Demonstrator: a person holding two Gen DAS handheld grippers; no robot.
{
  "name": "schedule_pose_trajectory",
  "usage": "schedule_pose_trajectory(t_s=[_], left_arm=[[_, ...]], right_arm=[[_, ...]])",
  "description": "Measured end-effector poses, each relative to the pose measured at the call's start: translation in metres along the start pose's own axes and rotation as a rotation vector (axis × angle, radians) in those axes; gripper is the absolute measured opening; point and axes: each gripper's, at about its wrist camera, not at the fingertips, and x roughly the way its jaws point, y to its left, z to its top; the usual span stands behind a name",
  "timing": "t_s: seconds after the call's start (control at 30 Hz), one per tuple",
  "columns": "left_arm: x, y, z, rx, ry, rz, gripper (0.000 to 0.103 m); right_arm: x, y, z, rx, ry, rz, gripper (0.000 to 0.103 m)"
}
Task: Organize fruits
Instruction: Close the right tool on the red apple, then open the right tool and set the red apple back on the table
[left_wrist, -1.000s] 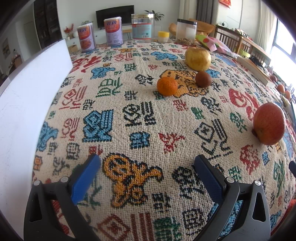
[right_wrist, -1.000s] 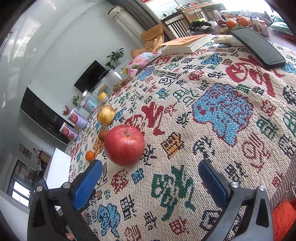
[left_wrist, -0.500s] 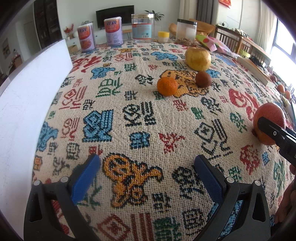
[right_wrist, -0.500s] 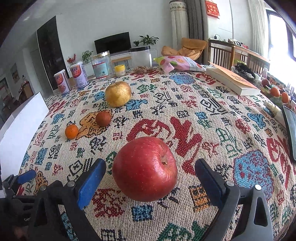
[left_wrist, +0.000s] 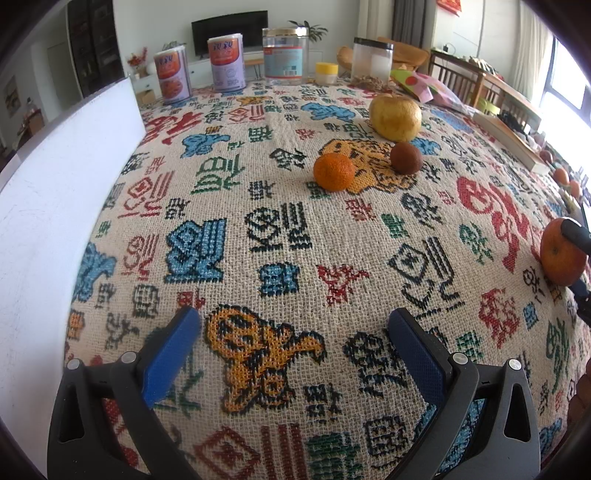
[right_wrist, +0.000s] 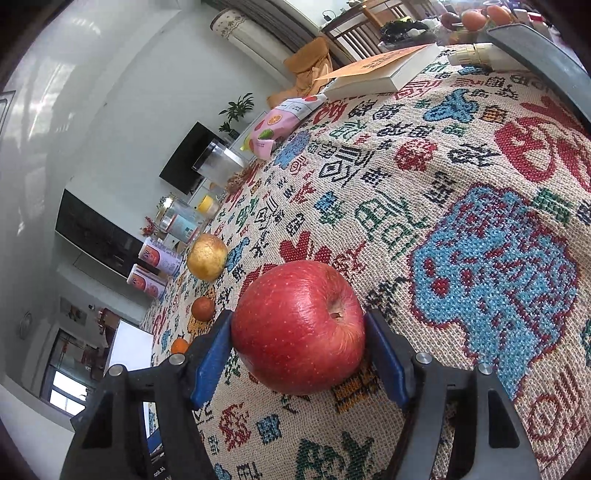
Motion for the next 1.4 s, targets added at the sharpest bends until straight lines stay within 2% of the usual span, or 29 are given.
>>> schedule_pose_trajectory(t_s=[0.1,0.27,0.37,0.53,0.63,0.77,0.97,1.03,1.1,1.17,1.2,1.27,1.33,1.4], left_arm=[[0.0,0.001,0.0,0.0,0.0,0.0,0.102],[0.0,0.0,0.0,0.0,0.0,0.0,0.102],[0.0,0.0,0.0,0.0,0.0,0.0,0.102],[0.0,0.0,0.0,0.0,0.0,0.0,0.102],[0.0,0.0,0.0,0.0,0.0,0.0,0.102],[0.0,0.0,0.0,0.0,0.0,0.0,0.102],[0.0,0.0,0.0,0.0,0.0,0.0,0.102],[0.0,0.001,0.0,0.0,0.0,0.0,0.102],[0.0,0.0,0.0,0.0,0.0,0.0,0.102],[0.0,0.0,0.0,0.0,0.0,0.0,0.102],[0.0,0.0,0.0,0.0,0.0,0.001,0.102],[0.0,0.0,0.0,0.0,0.0,0.001,0.102],[0.0,0.0,0.0,0.0,0.0,0.0,0.102],[0.0,0.0,0.0,0.0,0.0,0.0,0.103]], right_arm=[[-0.002,0.019,-0.003,-0.121,-0.007,-0.095,0.07],[0.011,0.069,-0.025,-0.468,-0.019,-0.314,0.071],[0.016,0.081,-0.034,-0.566,-0.029,-0.381,0.071],[0.012,0.085,-0.036,-0.586,-0.044,-0.358,0.071],[0.007,0.093,-0.039,-0.614,-0.065,-0.302,0.071],[0.014,0.102,-0.046,-0.657,-0.038,-0.271,0.071],[0.003,0.094,-0.036,-0.571,-0.065,-0.22,0.072],[-0.011,0.09,-0.032,-0.527,-0.117,-0.213,0.078],[-0.03,0.08,-0.026,-0.449,-0.187,-0.22,0.094],[-0.044,0.067,-0.02,-0.364,-0.233,-0.272,0.096],[-0.046,0.062,-0.018,-0.332,-0.227,-0.298,0.096],[-0.048,0.059,-0.016,-0.316,-0.191,-0.275,0.096],[-0.048,0.072,-0.026,-0.385,-0.161,-0.22,0.096],[-0.041,0.087,-0.043,-0.486,-0.113,-0.224,0.096]])
